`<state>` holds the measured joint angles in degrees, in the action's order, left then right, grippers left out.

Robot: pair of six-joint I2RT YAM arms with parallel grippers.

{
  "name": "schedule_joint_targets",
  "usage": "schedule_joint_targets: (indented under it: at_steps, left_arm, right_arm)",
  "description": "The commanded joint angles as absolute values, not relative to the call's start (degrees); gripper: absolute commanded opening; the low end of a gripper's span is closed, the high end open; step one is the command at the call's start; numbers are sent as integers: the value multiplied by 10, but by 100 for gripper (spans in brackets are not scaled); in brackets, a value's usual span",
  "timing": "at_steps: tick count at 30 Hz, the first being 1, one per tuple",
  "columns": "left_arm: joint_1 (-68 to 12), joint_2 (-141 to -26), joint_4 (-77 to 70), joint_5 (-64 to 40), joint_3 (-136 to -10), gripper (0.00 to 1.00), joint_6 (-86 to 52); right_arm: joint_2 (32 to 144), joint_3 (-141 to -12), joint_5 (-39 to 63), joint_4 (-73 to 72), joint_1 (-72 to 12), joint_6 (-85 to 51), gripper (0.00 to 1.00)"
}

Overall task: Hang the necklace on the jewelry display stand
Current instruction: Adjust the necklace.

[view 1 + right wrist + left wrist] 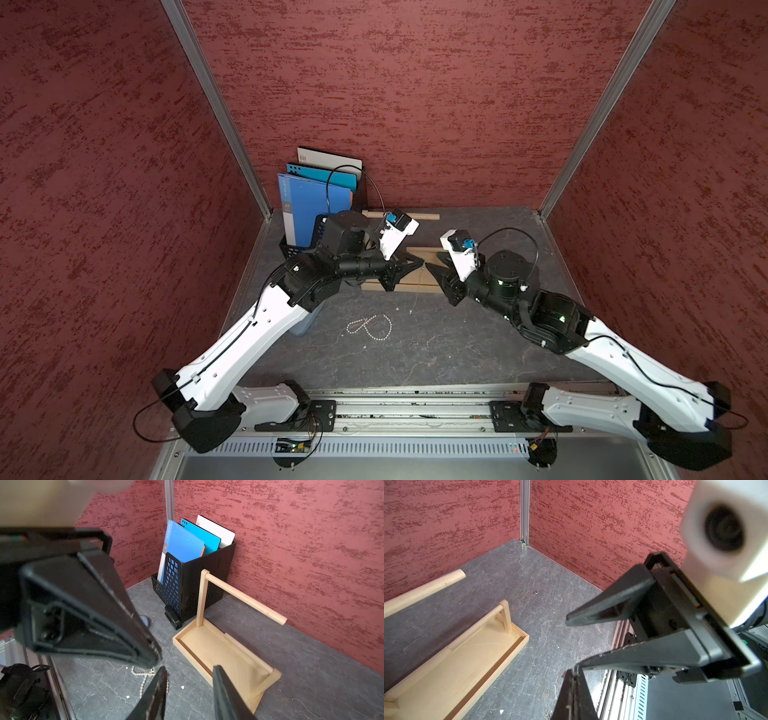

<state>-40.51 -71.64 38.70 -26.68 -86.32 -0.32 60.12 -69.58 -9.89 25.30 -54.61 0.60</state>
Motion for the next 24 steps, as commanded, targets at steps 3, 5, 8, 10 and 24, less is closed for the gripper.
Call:
schedule_joint_targets:
  at_steps: [3,5,8,10,24]
  left_arm:
    - [-381,-718,439,-326,-907,0,36]
    - [-375,-723,464,-341,-921,0,46]
    - [-364,-726,483,-367,-933,0,53]
    - [-361,-726,489,-383,-937,0,57]
    - [-358,-729,522,-413,-951,0,64]
  right_arm:
    - [579,-662,12,227,-535,-30,28]
    - [577,-654,46,227,-527,-43,29]
    - [572,-639,76,221,-517,-58,30]
    - [570,-630,79,212,-512,-63,29]
    - [602,-659,156,182,-495,-53,31]
